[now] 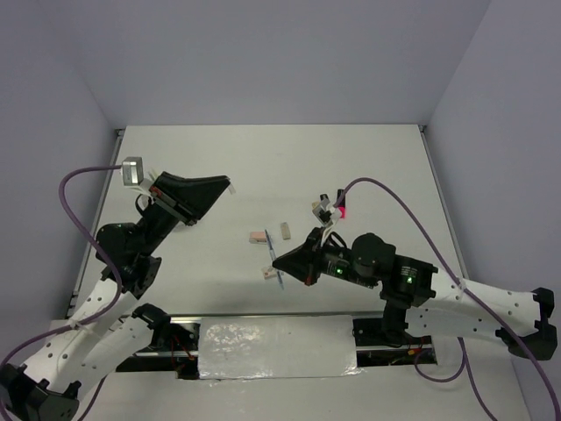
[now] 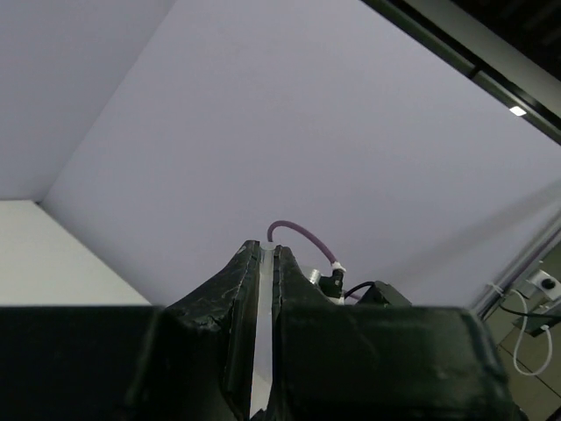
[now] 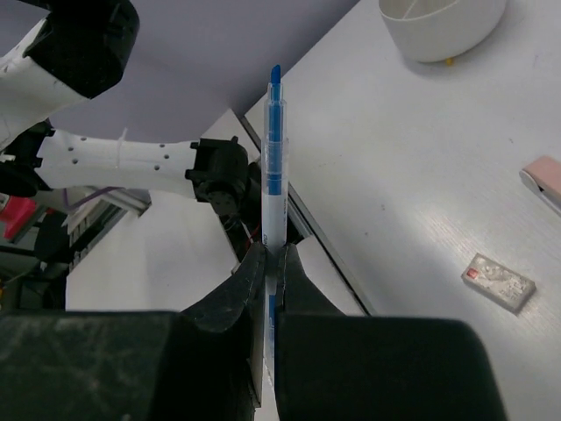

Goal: Sort the stationery into containers
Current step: Pick up the pen from the center of the board, then close the pen cap on the pen.

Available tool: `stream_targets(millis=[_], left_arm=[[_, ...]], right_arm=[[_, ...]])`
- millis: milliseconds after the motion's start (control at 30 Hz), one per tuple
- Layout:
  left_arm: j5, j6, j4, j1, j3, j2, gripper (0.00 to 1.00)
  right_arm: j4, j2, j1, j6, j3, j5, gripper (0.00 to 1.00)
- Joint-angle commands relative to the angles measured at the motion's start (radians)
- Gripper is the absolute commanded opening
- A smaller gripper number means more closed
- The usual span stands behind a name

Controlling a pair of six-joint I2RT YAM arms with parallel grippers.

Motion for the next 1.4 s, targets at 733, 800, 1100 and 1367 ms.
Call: stream_targets(millis=[733, 800, 1100, 1367], left_arm=[[-0.008, 0.028, -0.166, -0.050, 0.109, -0.042, 0.00], [0.000, 0.030, -0.169, -0.050, 0.115, -0.039, 0.00], [0.004, 0.022, -0.166, -0.050, 0.115, -0.047, 0.00], [0.003, 0.025, -0.172, -0.052, 0.110, -0.050, 0.00]], right_arm=[[0.038, 0.255, 0.094, -0.208, 0.364, 0.089, 0.00], [0.038, 0.259, 0.094, -0.209, 0.370, 0.090, 0.00], [0.025, 0.268, 0.097, -0.215, 0.384, 0.112, 0.00], [0.016, 0.271, 0.096, -0.223, 0.401, 0.141, 0.00]])
